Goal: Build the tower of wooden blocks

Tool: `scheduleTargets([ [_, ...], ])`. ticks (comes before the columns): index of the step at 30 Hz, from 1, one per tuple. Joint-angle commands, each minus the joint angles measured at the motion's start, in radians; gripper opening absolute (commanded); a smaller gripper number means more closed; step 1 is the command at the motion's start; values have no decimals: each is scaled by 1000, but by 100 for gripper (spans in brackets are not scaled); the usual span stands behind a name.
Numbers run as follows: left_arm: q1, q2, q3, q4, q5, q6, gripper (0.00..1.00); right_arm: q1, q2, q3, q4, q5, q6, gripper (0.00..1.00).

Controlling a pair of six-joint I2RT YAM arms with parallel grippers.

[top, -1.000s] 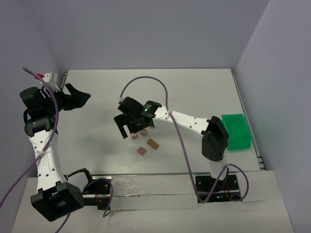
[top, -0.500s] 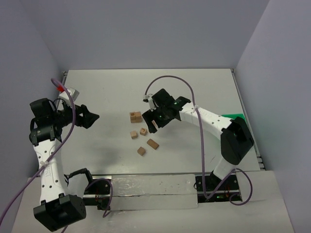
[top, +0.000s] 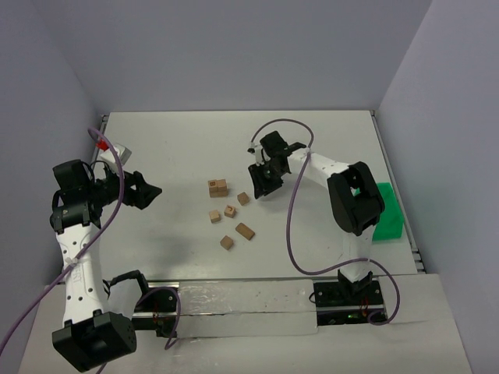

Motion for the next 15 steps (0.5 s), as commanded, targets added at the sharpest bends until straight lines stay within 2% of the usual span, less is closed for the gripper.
scheduleTargets([
  [1, -6, -3, 1, 50, 20, 0, 90, 14, 33, 98, 25, -117, 3, 47],
  [5, -8, -1, 0, 50, 16, 9, 89, 14, 120, 173, 6, -164, 23, 47],
  [15, -10, 3, -4, 60, 17, 7, 90, 17, 211, 246, -9, -196, 43, 47],
])
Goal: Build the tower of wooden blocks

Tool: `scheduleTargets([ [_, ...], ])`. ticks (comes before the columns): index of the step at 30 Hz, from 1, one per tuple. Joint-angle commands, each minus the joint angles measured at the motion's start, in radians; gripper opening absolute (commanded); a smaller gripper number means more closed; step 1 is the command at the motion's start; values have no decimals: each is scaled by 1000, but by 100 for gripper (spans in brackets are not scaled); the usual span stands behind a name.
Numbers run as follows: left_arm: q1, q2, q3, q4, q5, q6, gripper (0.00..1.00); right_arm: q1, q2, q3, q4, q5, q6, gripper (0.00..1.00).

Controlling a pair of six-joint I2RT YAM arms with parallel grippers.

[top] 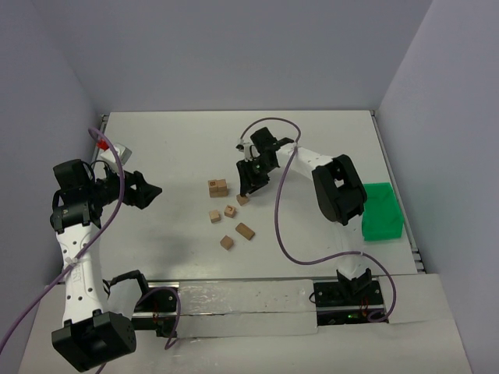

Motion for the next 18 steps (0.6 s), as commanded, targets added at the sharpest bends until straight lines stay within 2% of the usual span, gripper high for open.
scheduleTargets([
  [1, -6, 1, -1, 53, 21, 9, 89, 7, 27, 55, -13, -17, 6, 47],
  [18, -5, 3, -1, 49, 21, 19, 89, 63, 39, 15, 19, -86, 11, 45],
])
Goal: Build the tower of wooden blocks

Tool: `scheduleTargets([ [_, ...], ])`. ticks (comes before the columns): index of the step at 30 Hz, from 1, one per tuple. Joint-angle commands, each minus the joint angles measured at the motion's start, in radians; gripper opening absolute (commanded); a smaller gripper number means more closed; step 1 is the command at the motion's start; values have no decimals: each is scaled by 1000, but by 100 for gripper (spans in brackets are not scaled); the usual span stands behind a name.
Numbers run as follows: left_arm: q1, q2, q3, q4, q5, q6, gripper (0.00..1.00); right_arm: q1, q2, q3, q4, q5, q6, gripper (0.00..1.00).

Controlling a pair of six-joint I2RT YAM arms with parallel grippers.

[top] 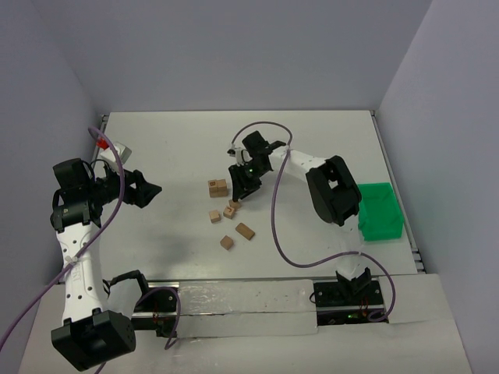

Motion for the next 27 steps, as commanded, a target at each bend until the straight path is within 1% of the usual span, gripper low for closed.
scheduleTargets([
  [1, -5, -4, 0, 27, 21, 20, 89, 10, 15, -1, 12, -25, -7, 45],
  [15, -5, -7, -6, 30, 23, 23, 90, 59, -27, -70, 12, -51, -59, 45],
  [27, -5, -9, -10, 30, 26, 20, 90, 86, -50, -92, 13, -52, -63, 45],
])
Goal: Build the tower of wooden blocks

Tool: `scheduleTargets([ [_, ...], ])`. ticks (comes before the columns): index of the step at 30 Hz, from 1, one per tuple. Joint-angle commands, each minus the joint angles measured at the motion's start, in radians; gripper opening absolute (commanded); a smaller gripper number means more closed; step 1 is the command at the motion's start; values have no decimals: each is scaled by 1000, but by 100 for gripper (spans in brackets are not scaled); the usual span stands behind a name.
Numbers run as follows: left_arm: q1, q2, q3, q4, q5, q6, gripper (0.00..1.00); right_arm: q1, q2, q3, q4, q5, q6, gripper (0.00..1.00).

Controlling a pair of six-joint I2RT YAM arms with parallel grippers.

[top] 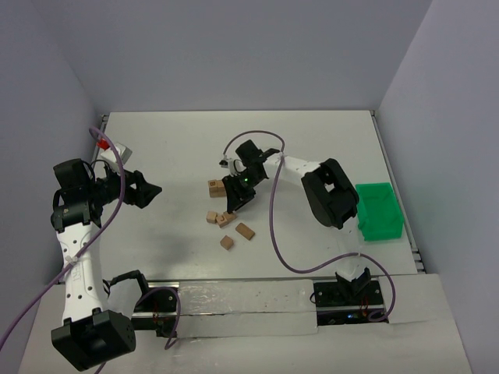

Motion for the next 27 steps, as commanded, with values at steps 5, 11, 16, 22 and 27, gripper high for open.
scheduleTargets([
  [5, -4, -10, -11, 31, 25, 13, 91, 22, -43, -31, -3, 42, -26, 46],
  [11, -4, -10, -12, 31, 29, 12, 99, 34, -48, -3, -19, 66, 4, 68],
  [16, -5, -6, -10, 37, 28, 7, 99, 36, -55, 20, -33, 79, 35, 78],
  [22, -5, -16, -10, 31, 45, 24, 99, 36, -91, 42, -51, 49, 62, 83],
  [27, -6, -34, 4, -94, 131, 261, 99, 35, -208, 47, -75, -49, 48, 85],
])
